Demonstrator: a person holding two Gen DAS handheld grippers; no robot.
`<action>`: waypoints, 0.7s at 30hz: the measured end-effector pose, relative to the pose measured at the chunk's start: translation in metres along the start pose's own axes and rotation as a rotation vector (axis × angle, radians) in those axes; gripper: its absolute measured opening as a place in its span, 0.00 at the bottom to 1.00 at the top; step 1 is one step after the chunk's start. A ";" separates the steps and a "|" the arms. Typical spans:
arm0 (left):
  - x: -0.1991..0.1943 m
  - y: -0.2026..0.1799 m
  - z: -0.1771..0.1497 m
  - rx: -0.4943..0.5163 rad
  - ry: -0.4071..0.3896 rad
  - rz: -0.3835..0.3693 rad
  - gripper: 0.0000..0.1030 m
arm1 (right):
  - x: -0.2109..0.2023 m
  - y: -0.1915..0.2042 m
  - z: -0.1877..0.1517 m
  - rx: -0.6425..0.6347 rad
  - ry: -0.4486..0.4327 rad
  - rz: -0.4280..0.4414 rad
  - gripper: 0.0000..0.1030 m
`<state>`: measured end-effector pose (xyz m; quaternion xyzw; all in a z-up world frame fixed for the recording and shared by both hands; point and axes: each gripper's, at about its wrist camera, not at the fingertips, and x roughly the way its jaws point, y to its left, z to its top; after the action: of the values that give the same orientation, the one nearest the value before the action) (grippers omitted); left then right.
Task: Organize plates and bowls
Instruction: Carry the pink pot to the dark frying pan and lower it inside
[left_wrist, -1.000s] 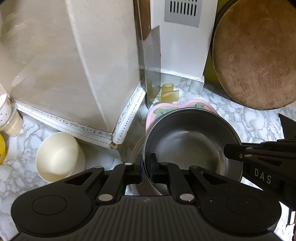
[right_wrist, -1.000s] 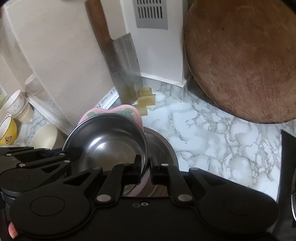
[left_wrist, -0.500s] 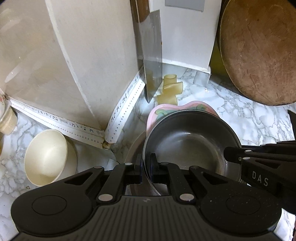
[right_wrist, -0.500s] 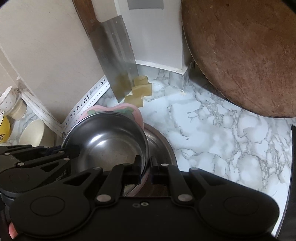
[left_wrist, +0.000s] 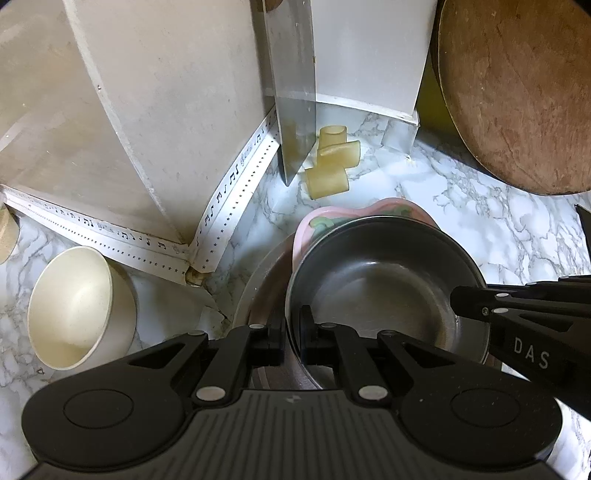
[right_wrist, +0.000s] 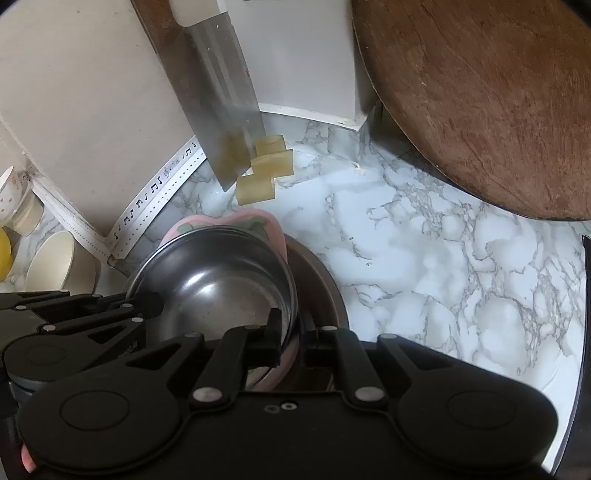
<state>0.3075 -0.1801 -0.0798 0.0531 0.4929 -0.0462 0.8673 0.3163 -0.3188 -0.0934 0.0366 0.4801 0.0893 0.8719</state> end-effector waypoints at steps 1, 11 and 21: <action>0.001 0.000 0.000 0.002 0.002 0.002 0.06 | 0.000 0.000 0.000 0.001 0.000 0.001 0.10; 0.006 0.003 0.000 0.013 0.006 0.000 0.06 | 0.000 -0.001 0.001 0.019 0.001 0.013 0.12; 0.003 0.004 0.000 0.005 0.009 -0.013 0.06 | -0.007 -0.004 -0.001 0.037 0.001 0.024 0.13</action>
<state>0.3093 -0.1766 -0.0823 0.0521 0.4971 -0.0527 0.8645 0.3126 -0.3238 -0.0888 0.0582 0.4816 0.0907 0.8697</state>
